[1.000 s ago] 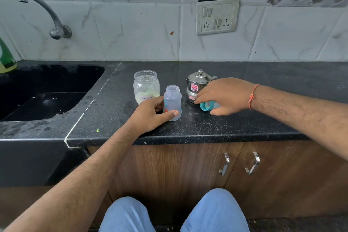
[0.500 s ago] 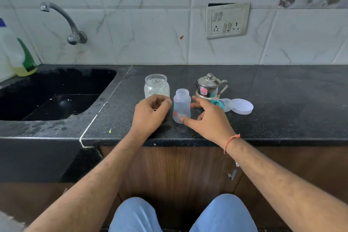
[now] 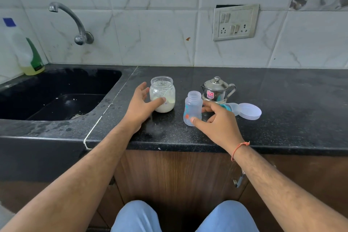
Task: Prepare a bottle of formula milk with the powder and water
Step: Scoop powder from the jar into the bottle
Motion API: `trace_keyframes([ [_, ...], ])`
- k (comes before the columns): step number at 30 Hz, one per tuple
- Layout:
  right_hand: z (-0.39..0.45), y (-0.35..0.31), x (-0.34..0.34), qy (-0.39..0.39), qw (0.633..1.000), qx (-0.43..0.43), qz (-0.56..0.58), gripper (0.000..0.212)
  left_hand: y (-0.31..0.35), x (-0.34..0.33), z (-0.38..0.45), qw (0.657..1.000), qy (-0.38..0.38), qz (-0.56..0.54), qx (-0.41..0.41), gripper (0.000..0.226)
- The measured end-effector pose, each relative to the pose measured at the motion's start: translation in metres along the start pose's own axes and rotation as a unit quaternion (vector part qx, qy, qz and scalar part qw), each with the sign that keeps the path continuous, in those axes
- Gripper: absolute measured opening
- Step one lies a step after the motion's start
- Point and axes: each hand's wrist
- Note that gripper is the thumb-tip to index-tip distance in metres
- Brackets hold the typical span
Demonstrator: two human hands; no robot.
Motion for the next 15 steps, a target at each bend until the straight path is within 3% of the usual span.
trace_keyframes([
  [6, -0.006, -0.001, -0.003, 0.074, 0.996, 0.041, -0.01, 0.067, 0.0, -0.008, -0.004, 0.997, 0.022, 0.063, -0.037, 0.089],
  [10, -0.013, -0.005, -0.003, 0.129, 0.988, 0.08, 0.022, 0.044, -0.001, -0.002, -0.014, 0.996, 0.002, 0.082, -0.045, 0.085],
  [15, -0.016, -0.021, 0.001, 0.113, 0.982, 0.15, 0.033, 0.017, -0.009, 0.008, -0.026, 0.99, -0.031, 0.106, -0.088, 0.098],
])
Point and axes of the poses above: each hand's wrist, its own z-axis towards the middle knuckle, its own x-axis out of the back of the hand, y = z × x, and after that the axes turned 14 degrees about x, right-handed
